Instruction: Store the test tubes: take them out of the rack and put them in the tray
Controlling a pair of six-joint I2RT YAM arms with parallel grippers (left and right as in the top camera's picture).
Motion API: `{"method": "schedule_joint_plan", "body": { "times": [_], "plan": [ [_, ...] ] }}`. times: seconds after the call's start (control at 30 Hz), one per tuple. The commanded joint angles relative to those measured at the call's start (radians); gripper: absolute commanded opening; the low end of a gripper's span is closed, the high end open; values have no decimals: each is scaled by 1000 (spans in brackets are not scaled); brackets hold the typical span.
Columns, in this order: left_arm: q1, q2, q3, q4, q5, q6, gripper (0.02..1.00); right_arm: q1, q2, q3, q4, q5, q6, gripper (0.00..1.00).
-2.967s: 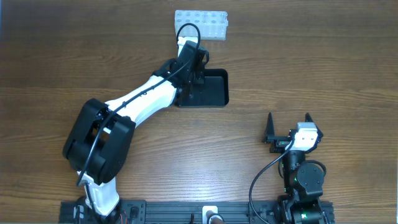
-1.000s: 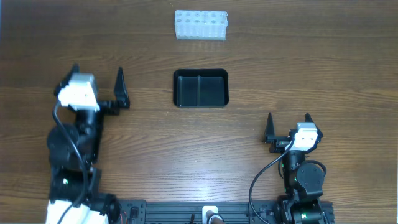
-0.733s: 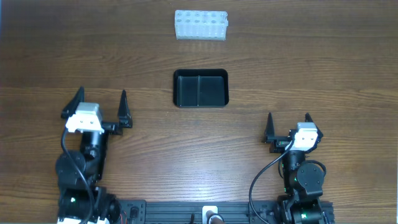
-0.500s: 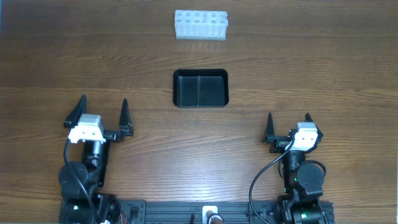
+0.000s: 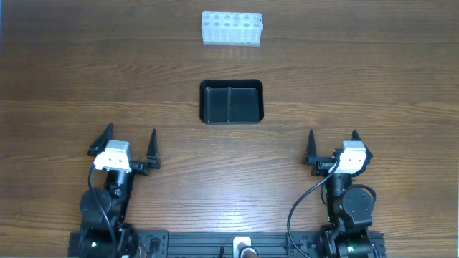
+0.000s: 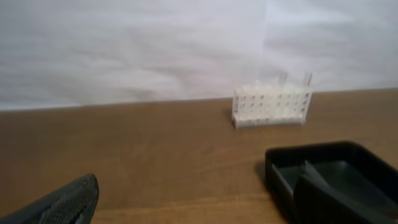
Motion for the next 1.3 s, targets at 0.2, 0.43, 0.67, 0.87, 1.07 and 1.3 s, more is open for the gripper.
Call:
{"method": "schedule_joint_plan", "body": {
  "times": [0.2, 0.43, 0.67, 0.87, 1.07, 1.3],
  "plan": [
    [5, -31, -6, -72, 26, 11, 1000, 5, -1, -5, -4, 14, 2, 989],
    [5, -29, -6, -72, 26, 11, 998, 5, -1, -5, -4, 14, 2, 991],
    [5, -29, -6, -72, 26, 11, 1000, 5, -1, -5, -3, 14, 2, 991],
    [5, -29, -6, -72, 26, 10, 1000, 5, -1, -5, -4, 14, 2, 993],
    [5, -29, -6, -72, 26, 10, 1000, 5, -1, -5, -3, 14, 2, 991],
    [5, -29, -6, -72, 26, 11, 998, 5, 4, -1, -14, -20, -32, 993]
  ]
}}
